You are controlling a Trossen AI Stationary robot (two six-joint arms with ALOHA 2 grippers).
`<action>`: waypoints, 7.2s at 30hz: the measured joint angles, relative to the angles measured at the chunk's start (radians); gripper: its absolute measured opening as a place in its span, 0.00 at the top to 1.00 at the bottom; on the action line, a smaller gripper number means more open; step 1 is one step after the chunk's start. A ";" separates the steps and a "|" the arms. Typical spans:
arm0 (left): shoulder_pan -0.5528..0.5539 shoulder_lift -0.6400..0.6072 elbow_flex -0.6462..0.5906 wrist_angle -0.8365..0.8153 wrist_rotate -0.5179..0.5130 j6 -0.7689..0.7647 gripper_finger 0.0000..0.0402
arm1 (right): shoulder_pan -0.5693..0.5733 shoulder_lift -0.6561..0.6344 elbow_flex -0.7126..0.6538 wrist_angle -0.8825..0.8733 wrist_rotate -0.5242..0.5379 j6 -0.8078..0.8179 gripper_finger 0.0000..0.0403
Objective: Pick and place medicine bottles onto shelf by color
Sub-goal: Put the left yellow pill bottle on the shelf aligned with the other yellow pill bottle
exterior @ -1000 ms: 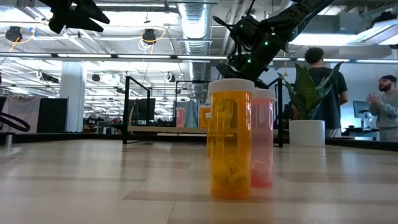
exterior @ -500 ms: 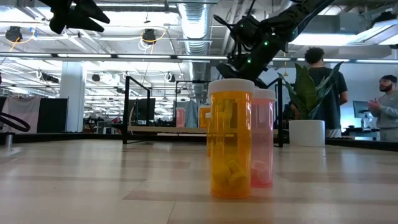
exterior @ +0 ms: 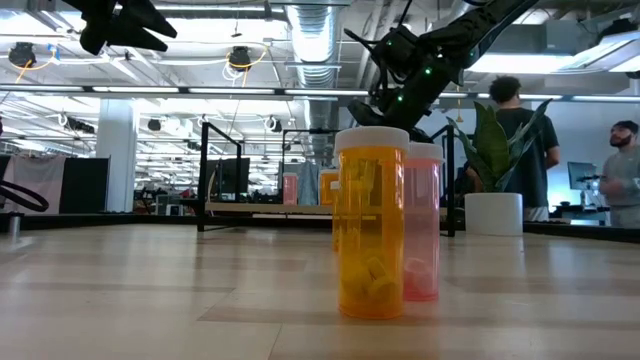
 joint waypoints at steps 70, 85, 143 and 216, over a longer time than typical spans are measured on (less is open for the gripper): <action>0.002 0.000 0.000 -0.018 0.033 -0.053 0.57 | -0.035 0.085 0.144 -0.262 -0.053 -0.030 0.62; 0.002 0.000 0.000 -0.018 0.039 -0.056 0.57 | -0.044 0.143 0.148 -0.226 -0.057 -0.019 0.63; 0.002 0.000 0.000 -0.016 0.053 -0.102 0.57 | -0.048 0.163 0.206 -0.264 -0.086 -0.030 0.63; 0.002 0.000 0.000 -0.015 0.071 -0.105 0.57 | -0.013 0.163 0.199 -0.198 -0.031 -0.311 0.65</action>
